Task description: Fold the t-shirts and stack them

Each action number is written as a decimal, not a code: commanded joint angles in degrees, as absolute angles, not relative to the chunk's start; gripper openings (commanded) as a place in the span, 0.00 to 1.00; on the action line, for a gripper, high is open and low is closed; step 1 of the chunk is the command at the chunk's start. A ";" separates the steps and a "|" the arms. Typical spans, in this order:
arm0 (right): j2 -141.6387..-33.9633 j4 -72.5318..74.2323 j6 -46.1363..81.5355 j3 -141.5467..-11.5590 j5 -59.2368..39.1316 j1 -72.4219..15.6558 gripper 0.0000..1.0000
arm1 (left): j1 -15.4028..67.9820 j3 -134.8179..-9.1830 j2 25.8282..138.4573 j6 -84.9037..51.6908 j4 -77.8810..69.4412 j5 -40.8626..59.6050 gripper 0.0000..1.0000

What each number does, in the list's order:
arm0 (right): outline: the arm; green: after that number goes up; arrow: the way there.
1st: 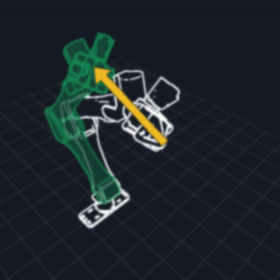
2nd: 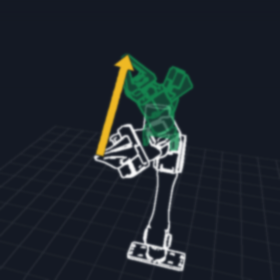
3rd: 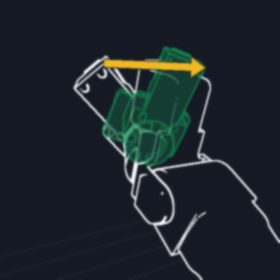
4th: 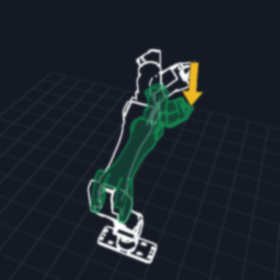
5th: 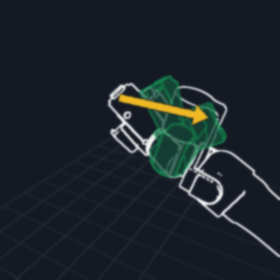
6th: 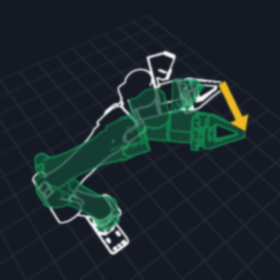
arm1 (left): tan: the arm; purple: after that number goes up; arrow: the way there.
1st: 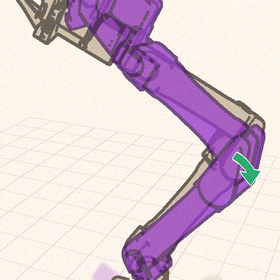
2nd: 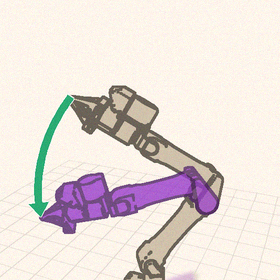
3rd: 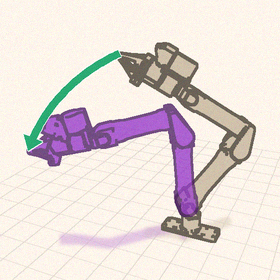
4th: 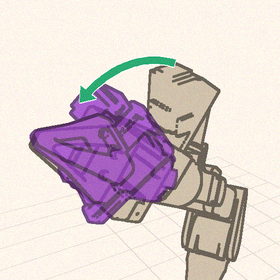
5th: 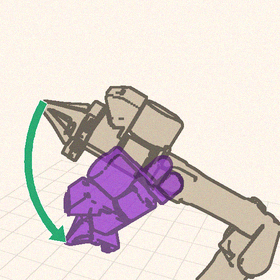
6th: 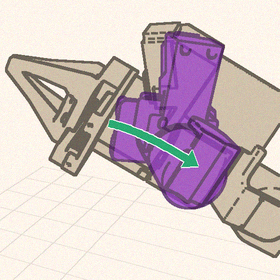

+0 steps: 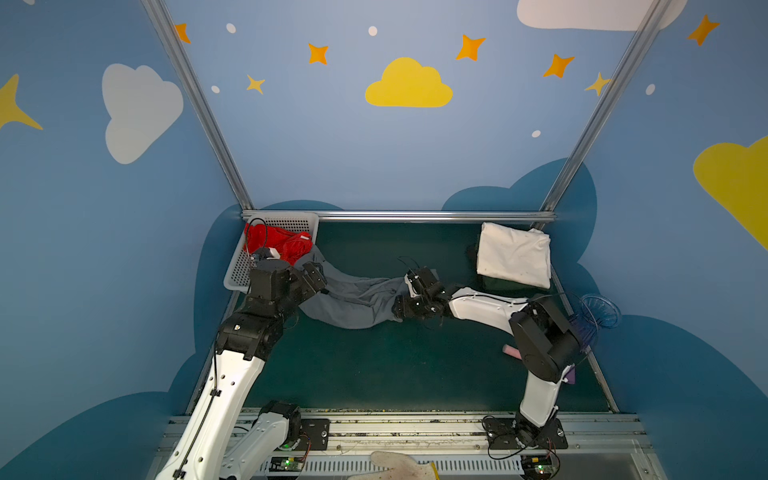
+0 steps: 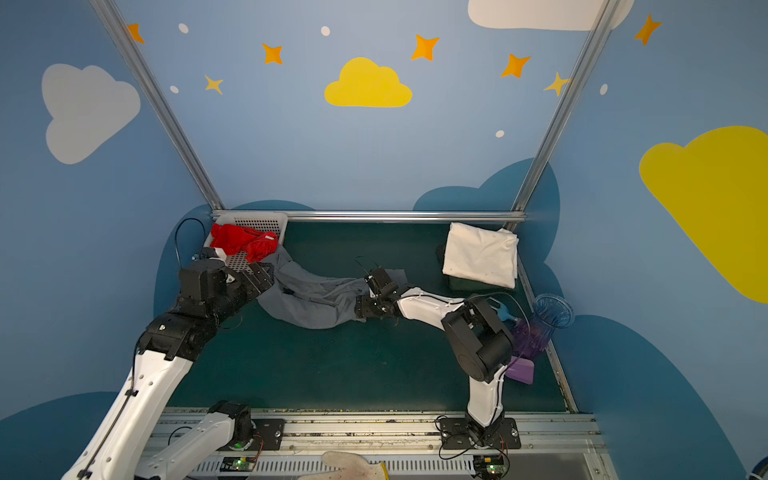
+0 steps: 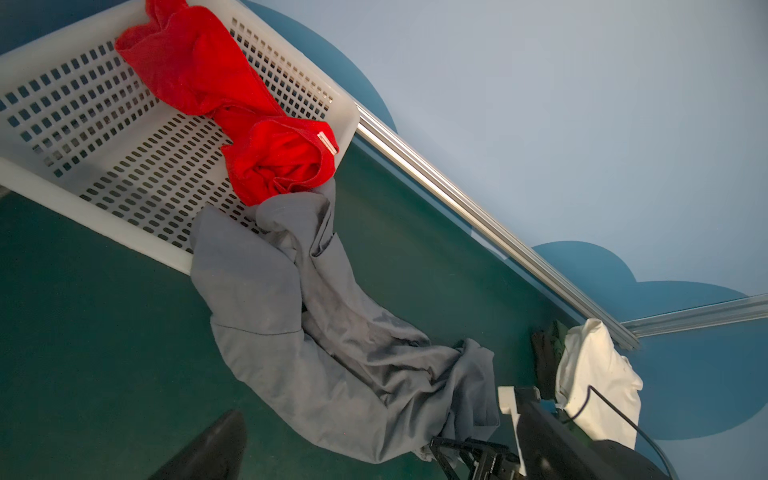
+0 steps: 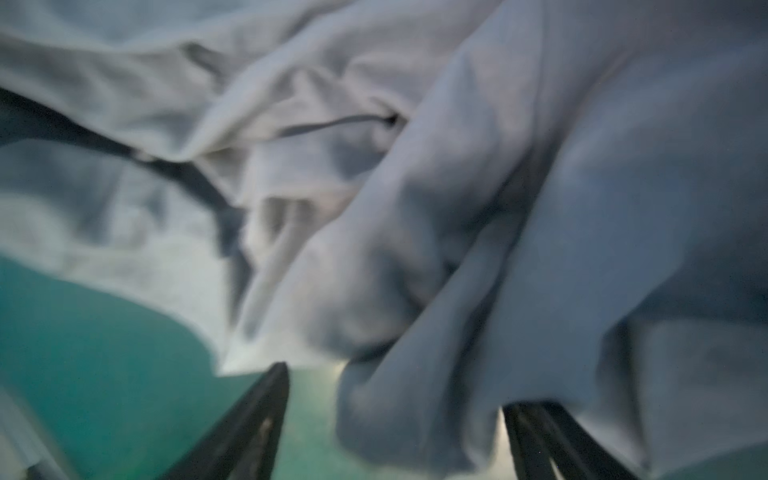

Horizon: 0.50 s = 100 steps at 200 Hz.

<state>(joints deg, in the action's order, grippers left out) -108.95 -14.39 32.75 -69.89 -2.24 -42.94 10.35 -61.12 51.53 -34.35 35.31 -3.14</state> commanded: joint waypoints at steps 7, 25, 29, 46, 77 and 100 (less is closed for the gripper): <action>-113.96 -26.60 33.07 -76.43 7.66 -42.80 0.47 | 8.76 -60.91 51.42 -31.80 34.93 -3.72 1.00; -115.00 -27.30 33.00 -77.25 7.30 -42.49 0.29 | 7.97 -60.23 51.51 -31.05 34.38 -4.02 1.00; -115.00 -27.34 32.97 -77.41 7.30 -42.49 0.23 | 7.78 -60.03 51.53 -30.87 34.24 -4.19 1.00; -114.31 -28.63 32.08 -78.61 7.87 -42.05 0.00 | 7.32 -59.63 51.83 -30.38 33.95 -4.48 1.00; -110.12 -36.75 27.07 -84.36 15.18 -40.34 0.00 | 6.81 -59.69 52.73 -29.36 33.70 -4.47 1.00; -105.95 -43.74 25.50 -88.80 23.78 -36.20 0.00 | 6.70 -59.63 53.24 -28.53 33.34 -5.00 1.00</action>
